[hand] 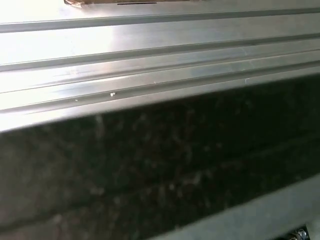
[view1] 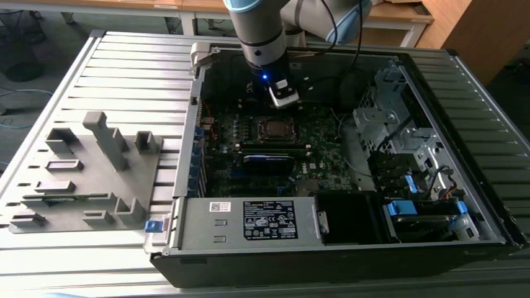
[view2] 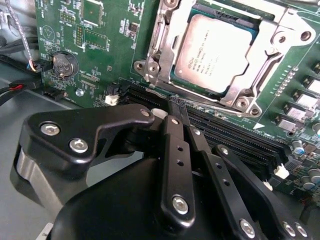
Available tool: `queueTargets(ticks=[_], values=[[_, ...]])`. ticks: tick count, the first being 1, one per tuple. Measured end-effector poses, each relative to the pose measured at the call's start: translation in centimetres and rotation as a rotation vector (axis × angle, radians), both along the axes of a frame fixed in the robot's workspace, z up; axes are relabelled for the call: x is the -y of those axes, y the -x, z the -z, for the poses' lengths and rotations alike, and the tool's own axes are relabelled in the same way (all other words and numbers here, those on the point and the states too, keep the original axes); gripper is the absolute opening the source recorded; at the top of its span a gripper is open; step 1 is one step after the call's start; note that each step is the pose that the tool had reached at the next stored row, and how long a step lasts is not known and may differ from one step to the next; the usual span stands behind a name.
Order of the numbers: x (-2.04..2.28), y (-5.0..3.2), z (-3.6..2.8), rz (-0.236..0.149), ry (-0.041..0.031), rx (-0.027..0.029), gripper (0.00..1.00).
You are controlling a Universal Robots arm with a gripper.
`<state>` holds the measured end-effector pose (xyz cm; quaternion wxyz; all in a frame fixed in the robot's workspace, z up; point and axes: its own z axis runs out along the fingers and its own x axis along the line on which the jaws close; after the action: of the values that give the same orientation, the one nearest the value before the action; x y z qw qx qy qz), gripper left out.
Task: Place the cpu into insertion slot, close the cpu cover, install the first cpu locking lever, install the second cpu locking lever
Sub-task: 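Install the first cpu locking lever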
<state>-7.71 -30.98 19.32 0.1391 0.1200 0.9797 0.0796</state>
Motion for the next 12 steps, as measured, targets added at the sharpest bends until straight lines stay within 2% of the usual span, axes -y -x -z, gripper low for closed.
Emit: queueTargets(ticks=[12], values=[[0.28,0.01,0.26,0.001,0.0010,0.0002,0.11]])
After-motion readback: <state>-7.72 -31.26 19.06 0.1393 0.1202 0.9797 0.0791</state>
